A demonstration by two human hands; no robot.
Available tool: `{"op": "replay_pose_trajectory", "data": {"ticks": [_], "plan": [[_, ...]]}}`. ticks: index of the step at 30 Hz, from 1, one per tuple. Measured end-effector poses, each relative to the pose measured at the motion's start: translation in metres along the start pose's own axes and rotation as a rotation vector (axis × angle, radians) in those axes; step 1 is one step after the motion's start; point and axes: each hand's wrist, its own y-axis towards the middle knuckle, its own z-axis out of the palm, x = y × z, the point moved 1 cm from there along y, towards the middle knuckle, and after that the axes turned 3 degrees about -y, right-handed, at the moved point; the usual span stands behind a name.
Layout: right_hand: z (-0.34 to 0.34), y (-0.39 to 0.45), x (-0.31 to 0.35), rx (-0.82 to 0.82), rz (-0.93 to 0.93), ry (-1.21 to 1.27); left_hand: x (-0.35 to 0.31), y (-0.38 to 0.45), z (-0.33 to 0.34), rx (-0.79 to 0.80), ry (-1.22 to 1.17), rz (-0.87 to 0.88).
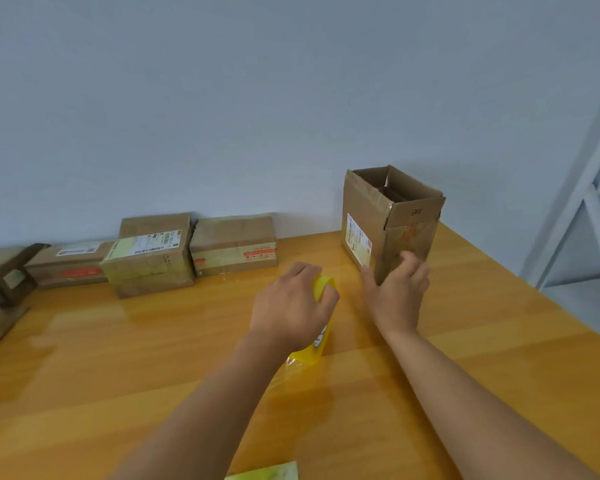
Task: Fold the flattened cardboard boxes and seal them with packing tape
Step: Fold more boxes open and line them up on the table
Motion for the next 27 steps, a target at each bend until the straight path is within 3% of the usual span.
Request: {"op": "replay_pose_trajectory", "data": {"ticks": [4, 12, 15, 18, 22, 24, 27], "plan": [[0.004, -0.003, -0.003, 0.275, -0.248, -0.141, 0.001, 0.001, 0.0, 0.008, -0.013, 0.002], [0.018, 0.021, -0.004, 0.594, -0.2, -0.136, 0.002, 0.001, -0.001, 0.011, -0.034, 0.013], [0.021, 0.023, -0.004, 0.631, -0.203, -0.157, 0.003, 0.002, -0.003, 0.044, -0.037, 0.019], [0.023, 0.023, 0.003, 0.562, -0.2, -0.173, 0.004, 0.002, -0.008, 0.116, -0.076, 0.028], [0.023, 0.032, 0.029, 0.483, -0.211, -0.108, 0.01, 0.004, -0.022, 0.208, -0.463, -0.031], [0.026, 0.04, 0.045, 0.564, -0.18, -0.039, 0.021, 0.013, -0.031, 0.151, -0.565, -0.073], [0.038, 0.05, 0.064, 0.726, -0.109, 0.084, 0.053, 0.038, -0.04, 0.031, -0.455, -0.151]]}}
